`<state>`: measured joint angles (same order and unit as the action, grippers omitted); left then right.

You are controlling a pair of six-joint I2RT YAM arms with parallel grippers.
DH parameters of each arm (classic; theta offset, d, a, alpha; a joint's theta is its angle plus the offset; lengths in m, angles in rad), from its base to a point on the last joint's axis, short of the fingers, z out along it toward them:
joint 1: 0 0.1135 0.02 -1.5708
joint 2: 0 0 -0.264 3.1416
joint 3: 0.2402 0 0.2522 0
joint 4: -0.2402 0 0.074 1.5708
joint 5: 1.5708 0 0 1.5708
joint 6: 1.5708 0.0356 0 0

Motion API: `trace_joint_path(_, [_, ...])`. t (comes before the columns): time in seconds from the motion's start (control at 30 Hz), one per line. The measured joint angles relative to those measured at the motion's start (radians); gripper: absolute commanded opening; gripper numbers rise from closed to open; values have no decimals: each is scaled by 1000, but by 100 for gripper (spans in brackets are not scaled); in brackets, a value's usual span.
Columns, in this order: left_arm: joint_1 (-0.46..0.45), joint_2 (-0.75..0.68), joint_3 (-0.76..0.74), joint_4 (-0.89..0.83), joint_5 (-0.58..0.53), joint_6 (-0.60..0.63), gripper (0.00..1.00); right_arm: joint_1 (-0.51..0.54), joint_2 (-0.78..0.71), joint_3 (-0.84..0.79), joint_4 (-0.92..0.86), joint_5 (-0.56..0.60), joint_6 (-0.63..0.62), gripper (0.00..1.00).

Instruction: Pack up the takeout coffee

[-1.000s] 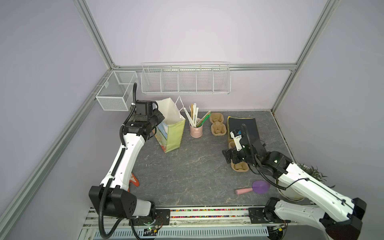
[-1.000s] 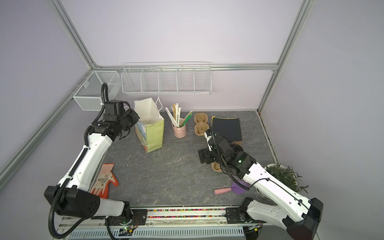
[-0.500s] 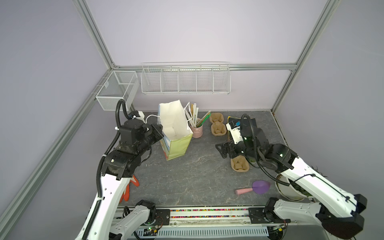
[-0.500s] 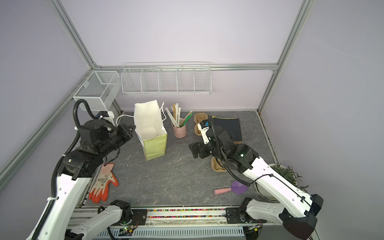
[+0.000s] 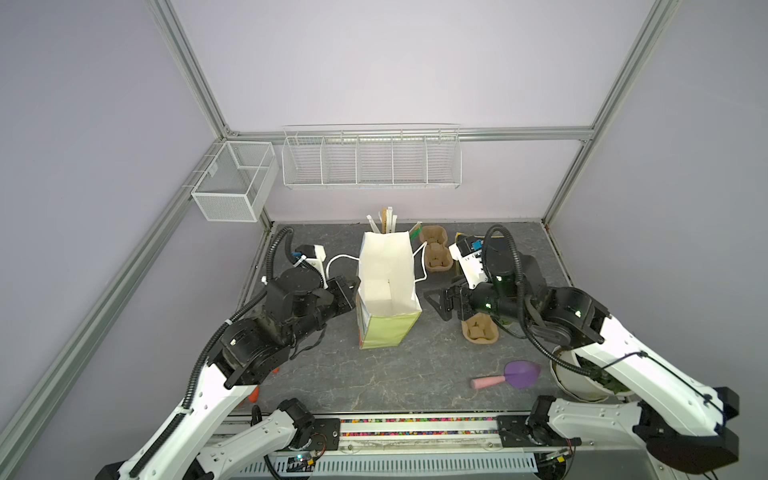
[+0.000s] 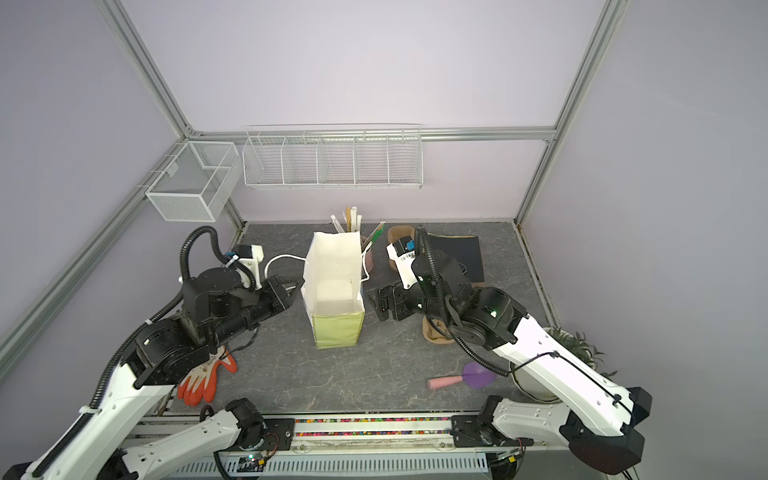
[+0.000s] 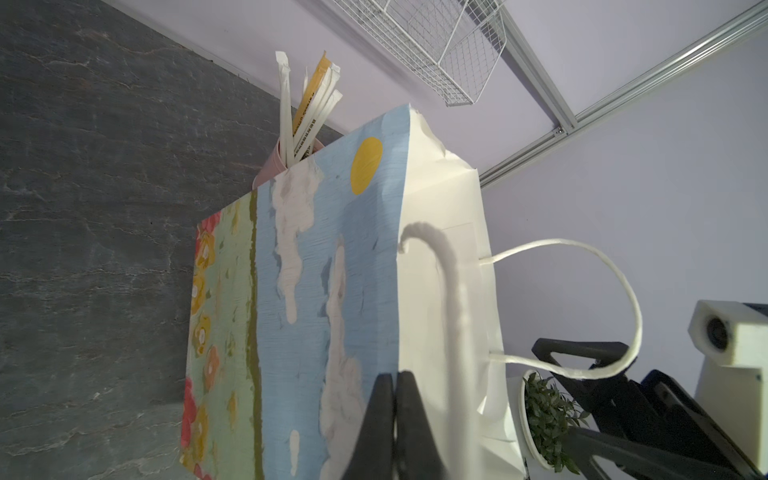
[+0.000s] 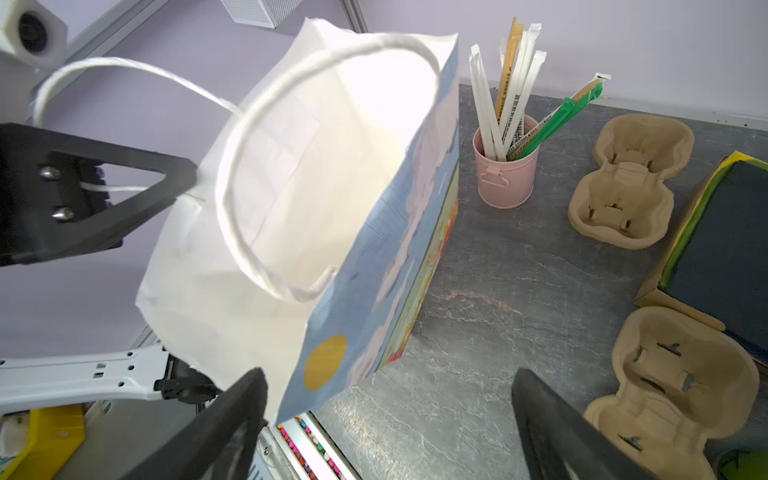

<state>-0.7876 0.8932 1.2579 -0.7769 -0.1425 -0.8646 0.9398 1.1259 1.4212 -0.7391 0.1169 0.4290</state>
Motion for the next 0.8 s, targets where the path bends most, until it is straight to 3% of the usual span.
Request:
trace_joint_path(0.47, [-113,133,-90,217,-32,-115,0,0,-151,0,-97,116,13,94])
trace_joint_path(0.8, [-121,178,-190,403,-39,-192,0,-8,-198,-3,-210,281,13,95])
